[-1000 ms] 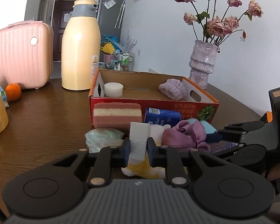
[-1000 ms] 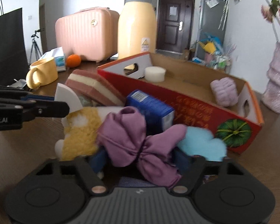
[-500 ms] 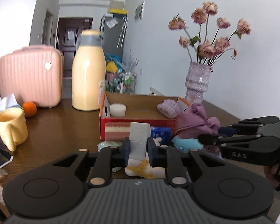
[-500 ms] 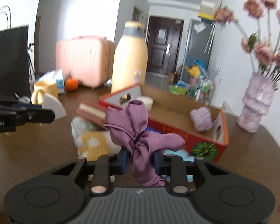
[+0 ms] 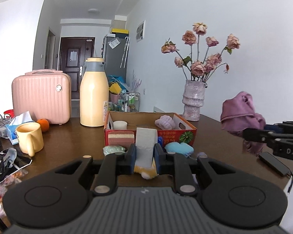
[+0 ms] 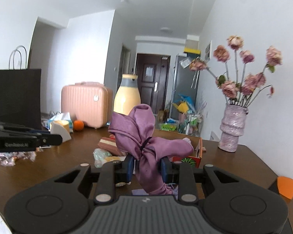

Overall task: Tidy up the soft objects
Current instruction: 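Carry the wedge sponge into the box with the left tool while the right tool drops the scrunchie there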

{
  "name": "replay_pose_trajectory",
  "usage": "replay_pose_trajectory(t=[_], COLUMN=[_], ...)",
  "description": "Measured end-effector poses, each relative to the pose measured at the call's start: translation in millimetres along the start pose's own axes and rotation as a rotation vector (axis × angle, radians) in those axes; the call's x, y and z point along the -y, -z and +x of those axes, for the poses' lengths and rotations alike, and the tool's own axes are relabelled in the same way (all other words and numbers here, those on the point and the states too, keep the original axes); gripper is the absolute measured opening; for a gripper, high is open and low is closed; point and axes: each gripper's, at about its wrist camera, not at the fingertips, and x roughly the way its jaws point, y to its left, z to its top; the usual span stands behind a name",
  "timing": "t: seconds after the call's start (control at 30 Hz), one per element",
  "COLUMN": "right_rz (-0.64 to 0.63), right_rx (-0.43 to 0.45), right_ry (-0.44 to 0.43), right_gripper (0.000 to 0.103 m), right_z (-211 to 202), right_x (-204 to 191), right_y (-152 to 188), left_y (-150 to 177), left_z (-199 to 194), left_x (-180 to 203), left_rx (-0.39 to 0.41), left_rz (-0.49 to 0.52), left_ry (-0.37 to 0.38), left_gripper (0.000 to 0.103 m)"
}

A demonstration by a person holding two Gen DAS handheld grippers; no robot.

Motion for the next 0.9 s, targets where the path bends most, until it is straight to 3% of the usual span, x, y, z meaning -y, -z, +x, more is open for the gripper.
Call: replay_pose_trajectory(t=[0.23,0.5,0.67,0.9], right_rz=[0.025,0.026,0.030,0.027], right_rx=[0.053,0.102,0.140,0.172], right_ry=[0.025,0.028,0.033,0.054], right_gripper=[0.027,0.027,0.027,0.027], right_z=[-59.1,-94.6,-102.5,-84.6], right_x=[-13.6,-24.7,-26.0,-9.9], right_y=[17.3,23.5,20.4,-0.7], left_y=[16.2,22.2,21.3,-2.7], left_z=[-50.5,-98.8,-110.3,-94.8], left_x=[14.1,21.6,20.8,10.7], left_rx=[0.046,0.111,0.134,0.163], left_rz=[0.022,0.020,0.021,0.035], left_ry=[0.008,-0.012,-0.021,-0.031], left_gripper=[0.020,0.019,0.020,0.020])
